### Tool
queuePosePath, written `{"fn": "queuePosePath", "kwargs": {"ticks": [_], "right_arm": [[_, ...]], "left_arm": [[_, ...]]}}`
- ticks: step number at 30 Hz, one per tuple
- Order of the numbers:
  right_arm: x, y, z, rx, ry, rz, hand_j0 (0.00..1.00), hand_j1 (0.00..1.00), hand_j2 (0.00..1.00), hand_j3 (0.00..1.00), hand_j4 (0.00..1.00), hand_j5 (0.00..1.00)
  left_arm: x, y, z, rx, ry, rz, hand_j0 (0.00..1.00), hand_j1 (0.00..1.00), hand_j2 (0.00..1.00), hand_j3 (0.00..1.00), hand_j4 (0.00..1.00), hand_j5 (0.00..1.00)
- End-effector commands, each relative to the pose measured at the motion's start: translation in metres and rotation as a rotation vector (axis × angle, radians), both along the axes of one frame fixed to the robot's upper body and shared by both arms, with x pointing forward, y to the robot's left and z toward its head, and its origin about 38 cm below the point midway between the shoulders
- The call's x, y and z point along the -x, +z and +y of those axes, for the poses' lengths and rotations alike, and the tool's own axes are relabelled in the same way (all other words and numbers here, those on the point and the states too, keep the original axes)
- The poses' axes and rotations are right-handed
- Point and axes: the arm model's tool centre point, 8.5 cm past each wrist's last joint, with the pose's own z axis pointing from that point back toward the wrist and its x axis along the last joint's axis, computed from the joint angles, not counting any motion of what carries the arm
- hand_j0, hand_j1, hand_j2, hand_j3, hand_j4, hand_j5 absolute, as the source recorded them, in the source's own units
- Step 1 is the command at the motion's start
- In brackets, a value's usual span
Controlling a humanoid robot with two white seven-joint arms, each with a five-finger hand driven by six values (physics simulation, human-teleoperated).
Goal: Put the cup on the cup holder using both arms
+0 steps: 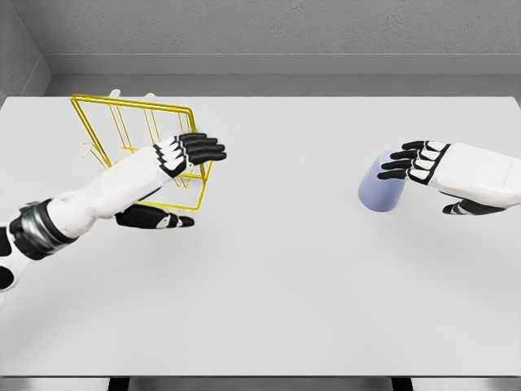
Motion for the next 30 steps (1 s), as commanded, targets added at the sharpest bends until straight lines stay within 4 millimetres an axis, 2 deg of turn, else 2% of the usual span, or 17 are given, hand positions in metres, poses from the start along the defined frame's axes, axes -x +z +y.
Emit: {"fn": "queuePosePath", "kwargs": {"ticks": [1, 3, 4, 5, 6, 10, 12, 13, 15, 19, 22, 26, 30], "right_arm": [[0.0, 0.001, 0.0, -0.004, -0.003, 0.003, 1.0, 1.0, 1.0, 1.0, 1.0, 1.0], [0.0, 0.0, 0.0, -0.003, 0.0, 0.003, 1.0, 1.0, 1.0, 1.0, 1.0, 1.0], [0.0, 0.001, 0.0, -0.001, -0.002, -0.001, 1.0, 1.0, 1.0, 1.0, 1.0, 1.0], [-0.001, 0.003, 0.001, -0.007, 0.003, -0.01, 1.0, 1.0, 1.0, 1.0, 1.0, 1.0], [-0.002, 0.003, 0.001, 0.007, 0.003, -0.02, 1.0, 1.0, 1.0, 1.0, 1.0, 1.0], [-0.011, 0.008, 0.006, 0.021, 0.009, -0.058, 1.0, 1.0, 1.0, 1.0, 1.0, 1.0], [-0.026, 0.003, 0.005, 0.036, -0.018, -0.06, 1.0, 1.0, 1.0, 1.0, 1.0, 1.0], [-0.031, 0.0, 0.012, 0.044, -0.012, -0.075, 1.0, 1.0, 1.0, 1.0, 1.0, 1.0], [-0.04, 0.001, 0.014, 0.063, -0.019, -0.079, 1.0, 1.0, 1.0, 1.0, 1.0, 1.0], [-0.058, -0.001, 0.014, 0.119, -0.041, -0.073, 1.0, 1.0, 1.0, 1.0, 1.0, 1.0], [-0.075, -0.013, 0.018, 0.148, -0.051, -0.025, 1.0, 1.0, 1.0, 1.0, 1.0, 1.0], [-0.077, -0.02, 0.02, 0.17, -0.046, -0.002, 1.0, 1.0, 1.0, 1.0, 1.0, 1.0], [-0.082, -0.028, 0.012, 0.211, -0.072, 0.027, 1.0, 1.0, 1.0, 1.0, 1.0, 1.0]], "left_arm": [[0.001, 0.0, -0.001, 0.004, -0.003, 0.002, 1.0, 1.0, 1.0, 1.0, 1.0, 1.0], [-0.001, 0.007, 0.005, 0.036, 0.006, 0.011, 1.0, 1.0, 1.0, 1.0, 1.0, 1.0], [-0.005, 0.018, 0.017, 0.074, 0.03, 0.012, 1.0, 1.0, 1.0, 1.0, 1.0, 1.0], [-0.005, 0.02, 0.031, 0.073, 0.058, 0.021, 1.0, 1.0, 1.0, 1.0, 1.0, 1.0], [-0.004, 0.021, 0.034, 0.077, 0.065, 0.025, 1.0, 1.0, 1.0, 1.0, 1.0, 1.0], [-0.005, 0.023, 0.041, 0.083, 0.086, 0.017, 1.0, 1.0, 1.0, 1.0, 1.0, 1.0], [-0.004, 0.023, 0.041, 0.083, 0.088, 0.018, 1.0, 1.0, 1.0, 1.0, 1.0, 1.0], [-0.004, 0.023, 0.041, 0.084, 0.087, 0.018, 1.0, 1.0, 1.0, 1.0, 1.0, 1.0], [-0.004, 0.024, 0.042, 0.106, 0.086, 0.032, 1.0, 1.0, 1.0, 1.0, 1.0, 1.0], [0.005, 0.009, 0.047, 0.166, 0.083, 0.134, 1.0, 1.0, 1.0, 1.0, 1.0, 1.0], [0.013, -0.004, 0.053, 0.148, 0.09, 0.192, 1.0, 1.0, 1.0, 1.0, 1.0, 1.0], [0.018, -0.013, 0.051, 0.123, 0.074, 0.23, 1.0, 1.0, 1.0, 1.0, 1.0, 1.0], [0.022, -0.021, 0.049, 0.098, 0.059, 0.257, 1.0, 1.0, 1.0, 1.0, 1.0, 1.0]]}}
